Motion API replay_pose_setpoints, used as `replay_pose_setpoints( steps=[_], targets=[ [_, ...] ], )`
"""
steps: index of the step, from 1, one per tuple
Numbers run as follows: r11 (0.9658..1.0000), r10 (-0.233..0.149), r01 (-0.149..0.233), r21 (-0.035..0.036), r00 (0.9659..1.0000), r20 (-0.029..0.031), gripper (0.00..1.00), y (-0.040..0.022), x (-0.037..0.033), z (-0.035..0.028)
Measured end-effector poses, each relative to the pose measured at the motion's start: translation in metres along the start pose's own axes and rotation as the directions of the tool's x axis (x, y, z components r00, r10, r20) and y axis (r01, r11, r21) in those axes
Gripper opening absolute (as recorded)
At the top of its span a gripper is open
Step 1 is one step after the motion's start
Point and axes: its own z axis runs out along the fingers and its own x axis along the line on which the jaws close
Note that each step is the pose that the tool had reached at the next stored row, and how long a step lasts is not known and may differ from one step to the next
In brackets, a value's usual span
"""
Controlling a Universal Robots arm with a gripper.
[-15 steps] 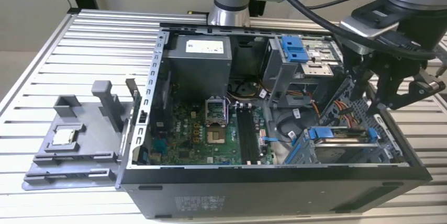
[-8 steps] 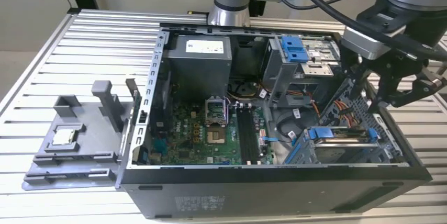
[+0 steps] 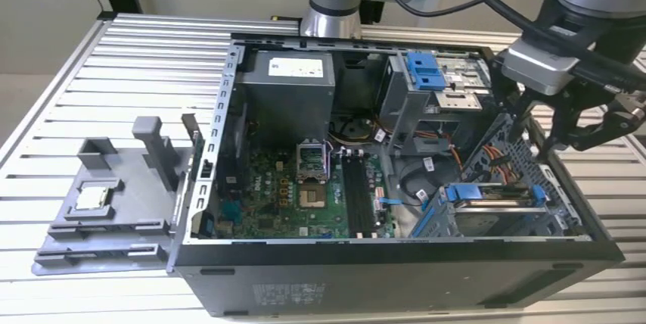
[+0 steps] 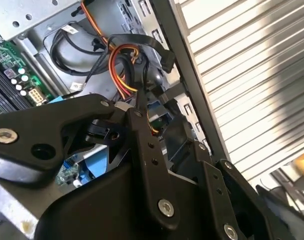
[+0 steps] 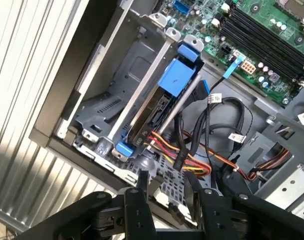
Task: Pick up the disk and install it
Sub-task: 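Insert the second disk wire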
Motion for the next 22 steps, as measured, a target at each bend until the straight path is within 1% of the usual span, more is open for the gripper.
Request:
replay_pose_setpoints(
  steps=[2,4,5,7,8,9,13,14,15,17,19,21,22],
  targets=[
    [0.9996,-0.016,0.016,0.0222,0.9998,-0.0103,1.0,0.0001,0.0,0.0001],
    [0.9985,-0.032,0.033,0.0437,0.9993,-0.0209,1.0,0.0001,0.0,0.0004],
    [0.9977,-0.04,0.042,0.0532,0.9989,-0.0254,1.0,0.0002,0.0,0.0007],
    [0.9959,-0.057,0.059,0.0682,0.9979,-0.032,1.0,0.0003,-0.0001,0.0014],
    [0.9952,-0.064,0.066,0.0719,0.9974,-0.033,1.0,0.0002,-0.0001,0.0014],
    [0.9949,-0.066,0.069,0.0734,0.9972,-0.0333,1.0,0.0002,-0.0001,0.0014],
    [0.9947,-0.069,0.071,0.074,0.9971,-0.0328,1.0,0.0001,-0.0003,0.0015],
    [0.9947,-0.069,0.071,0.0735,0.9971,-0.0334,1.0,-0.0007,-0.0015,0.0017],
    [0.9948,-0.07,0.072,0.0721,0.9969,-0.036,1.0,-0.0022,-0.0036,0.0019],
    [0.9948,-0.073,0.076,0.0682,0.9964,-0.0445,1.0,-0.0055,-0.0086,0.0032],
    [0.9949,-0.076,0.08,0.0622,0.9955,-0.0561,1.0,-0.0086,-0.0135,0.0045],
    [0.9949,-0.083,0.087,0.0514,0.994,-0.0715,1.0,-0.0091,-0.0145,0.0054],
    [0.9949,-0.087,0.091,0.044,0.9929,-0.0809,1.0,-0.009,-0.0146,0.0057]
  ],
)
